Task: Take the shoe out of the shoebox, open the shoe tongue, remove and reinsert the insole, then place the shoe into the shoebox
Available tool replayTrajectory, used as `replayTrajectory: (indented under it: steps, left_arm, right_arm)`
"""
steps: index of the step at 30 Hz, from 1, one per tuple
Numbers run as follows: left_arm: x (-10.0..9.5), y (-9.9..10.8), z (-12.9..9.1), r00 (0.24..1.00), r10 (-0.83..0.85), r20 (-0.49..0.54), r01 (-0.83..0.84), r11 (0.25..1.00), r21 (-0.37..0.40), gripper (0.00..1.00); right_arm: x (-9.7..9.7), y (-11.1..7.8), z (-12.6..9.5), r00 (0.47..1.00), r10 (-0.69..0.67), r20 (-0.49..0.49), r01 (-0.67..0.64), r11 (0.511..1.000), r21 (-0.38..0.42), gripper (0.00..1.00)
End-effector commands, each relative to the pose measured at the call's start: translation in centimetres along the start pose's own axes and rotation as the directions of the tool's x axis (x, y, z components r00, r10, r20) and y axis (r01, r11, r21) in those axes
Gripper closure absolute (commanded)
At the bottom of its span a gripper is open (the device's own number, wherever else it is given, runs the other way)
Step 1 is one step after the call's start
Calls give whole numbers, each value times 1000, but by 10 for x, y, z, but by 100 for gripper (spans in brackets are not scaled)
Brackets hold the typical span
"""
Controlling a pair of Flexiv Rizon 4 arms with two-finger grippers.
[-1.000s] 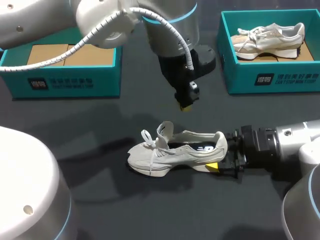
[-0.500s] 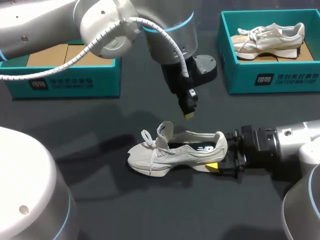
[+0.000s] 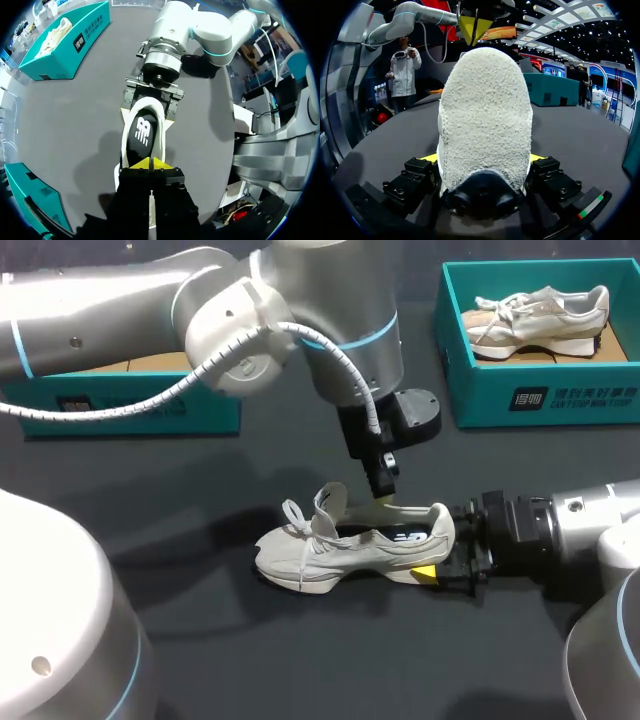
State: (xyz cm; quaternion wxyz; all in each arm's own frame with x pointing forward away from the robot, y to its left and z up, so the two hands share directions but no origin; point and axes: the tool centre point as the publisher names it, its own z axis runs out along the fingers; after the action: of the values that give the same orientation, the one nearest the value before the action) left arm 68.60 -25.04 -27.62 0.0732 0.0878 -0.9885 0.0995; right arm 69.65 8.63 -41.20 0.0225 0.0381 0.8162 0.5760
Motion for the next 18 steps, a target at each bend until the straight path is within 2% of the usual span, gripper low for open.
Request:
replayTrajectory:
  steps: [1, 7, 13, 18]
  left_arm:
    - [-1, -4, 4, 1000, 1, -2, -1, 1000, -6, 100]
    - [-1, -4, 4, 1000, 1, -2, -1, 1000, -6, 100]
    - [-5, -7, 31, 999, 35, -20, -35, 999, -24, 100]
    - [-5, -7, 31, 998, 55, -23, -56, 998, -29, 100]
  right_arm:
    - [0, 0, 1, 1000, 1, 0, -1, 1000, 3, 100]
    - [0, 0, 1, 1000, 1, 0, -1, 1000, 3, 100]
    - [0, 0, 1, 1000, 1, 0, -1, 1000, 3, 100]
    - [0, 0, 1, 1000, 1, 0, -1, 1000, 3, 100]
